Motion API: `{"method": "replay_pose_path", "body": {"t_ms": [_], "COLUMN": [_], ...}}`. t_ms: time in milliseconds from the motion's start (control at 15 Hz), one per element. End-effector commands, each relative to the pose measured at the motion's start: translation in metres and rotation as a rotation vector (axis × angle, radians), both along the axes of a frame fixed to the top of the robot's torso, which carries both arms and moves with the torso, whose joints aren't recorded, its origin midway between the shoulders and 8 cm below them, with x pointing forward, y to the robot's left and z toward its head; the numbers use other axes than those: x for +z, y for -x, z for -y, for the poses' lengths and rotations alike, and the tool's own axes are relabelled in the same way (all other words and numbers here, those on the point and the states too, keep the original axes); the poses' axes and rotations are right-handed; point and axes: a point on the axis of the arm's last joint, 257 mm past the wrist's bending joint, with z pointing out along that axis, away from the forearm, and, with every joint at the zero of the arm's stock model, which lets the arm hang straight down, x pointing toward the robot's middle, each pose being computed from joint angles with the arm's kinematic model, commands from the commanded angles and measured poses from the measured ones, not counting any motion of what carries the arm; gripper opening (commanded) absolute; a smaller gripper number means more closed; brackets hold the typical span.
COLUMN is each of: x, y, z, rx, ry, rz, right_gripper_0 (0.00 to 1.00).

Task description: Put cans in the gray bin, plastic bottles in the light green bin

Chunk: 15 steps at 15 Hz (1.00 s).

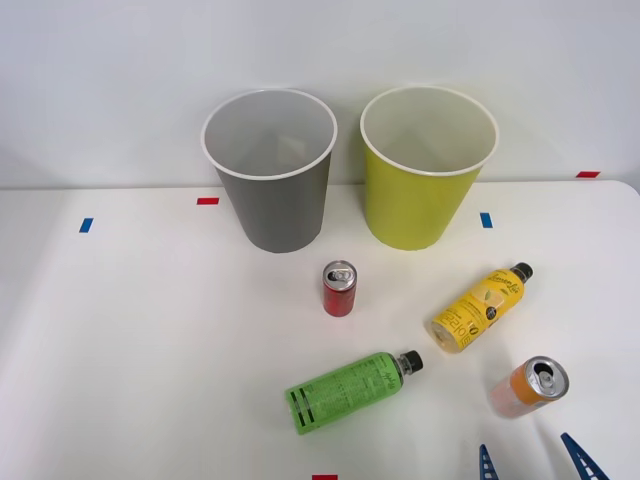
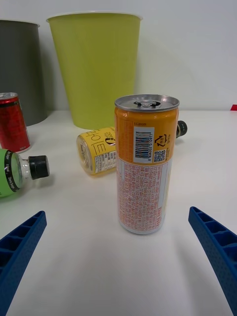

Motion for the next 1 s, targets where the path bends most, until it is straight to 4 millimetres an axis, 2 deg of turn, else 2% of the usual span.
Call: {"method": "replay_pose_path", "body": {"t_ms": [67, 1000], "x": [0.0, 0.0], "y": [0.0, 0.0], "z": [0.0, 0.0], "rx": [0.0, 0.0], "ry": [0.0, 0.0], "rz": [0.0, 0.0], "right_gripper_0": [1.0, 1.0]}}
